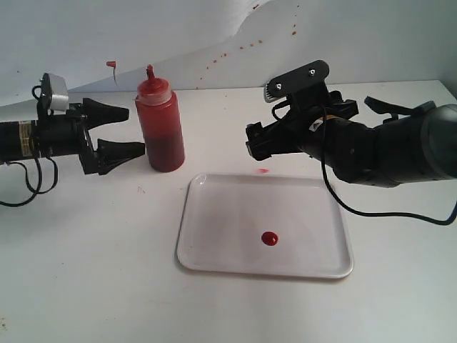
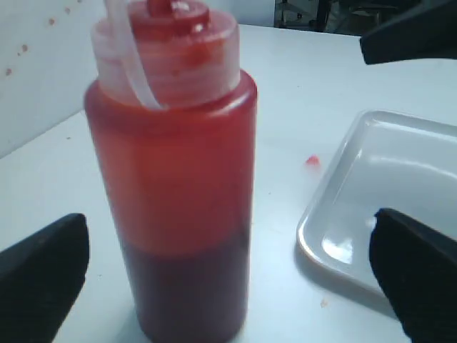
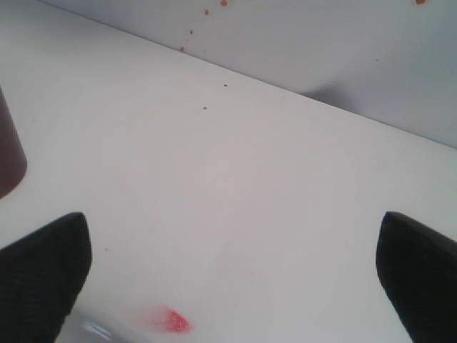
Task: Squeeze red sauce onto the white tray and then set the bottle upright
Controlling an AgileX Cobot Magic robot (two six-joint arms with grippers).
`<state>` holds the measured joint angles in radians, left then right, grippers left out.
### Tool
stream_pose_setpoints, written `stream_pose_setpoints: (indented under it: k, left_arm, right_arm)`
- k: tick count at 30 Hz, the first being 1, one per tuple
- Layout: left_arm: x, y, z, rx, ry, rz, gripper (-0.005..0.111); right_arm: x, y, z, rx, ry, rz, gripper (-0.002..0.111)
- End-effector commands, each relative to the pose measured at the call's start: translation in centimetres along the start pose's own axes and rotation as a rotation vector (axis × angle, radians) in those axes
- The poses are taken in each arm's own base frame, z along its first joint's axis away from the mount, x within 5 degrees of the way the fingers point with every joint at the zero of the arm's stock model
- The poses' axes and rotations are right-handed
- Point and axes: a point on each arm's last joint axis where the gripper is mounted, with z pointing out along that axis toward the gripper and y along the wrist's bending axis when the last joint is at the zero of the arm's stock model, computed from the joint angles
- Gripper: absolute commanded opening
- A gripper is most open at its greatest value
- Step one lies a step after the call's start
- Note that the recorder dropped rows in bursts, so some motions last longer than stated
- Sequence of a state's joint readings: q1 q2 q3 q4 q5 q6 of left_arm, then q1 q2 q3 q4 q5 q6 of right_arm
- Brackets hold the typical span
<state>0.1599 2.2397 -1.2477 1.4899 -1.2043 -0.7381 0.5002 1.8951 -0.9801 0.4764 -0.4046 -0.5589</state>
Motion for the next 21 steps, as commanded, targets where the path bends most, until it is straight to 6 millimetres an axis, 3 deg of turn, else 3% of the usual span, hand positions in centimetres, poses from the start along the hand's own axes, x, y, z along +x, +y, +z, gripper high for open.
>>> stream_pose_setpoints:
  k: [1,4,8,11,14,15,21]
  left_arm:
    - [-3.1,-0.3,-1.2,0.011,-0.011,0.015,0.105]
    - [-5.0,-0.6,-1.7,-0.001,-0.027,0.011,0.105]
    - [-6.3,-0.8,-2.1,-0.006,-0.039,-0.133,0.105]
    - [-7.3,-1.0,-2.3,-0.012,-0.055,-0.190,0.105]
    - [-8.9,-1.9,-1.6,0.013,-0.065,-0.184,0.105]
    - [-9.3,-2.3,-1.4,0.024,-0.061,-0.177,0.105]
    - [-13.2,-5.6,0.1,0.111,-0.053,-0.107,0.105]
  right_arm:
    - [0.1,0.1,0.0,-0.007,0.005,-0.008,0.105]
    - [0.1,0.1,0.0,-0.009,0.008,-0.008,0.105]
    - [0.2,0.0,-0.1,0.003,0.020,0.029,0.101]
    - [-0.4,-0.5,-0.5,0.039,0.003,0.105,0.076]
    - [-2.4,-0.9,-2.1,0.032,-0.048,0.110,0.010]
    - [-2.9,-1.0,-2.5,0.030,-0.059,0.117,0.000]
    - [-5.0,-2.1,-6.7,0.036,-0.147,0.123,0.000]
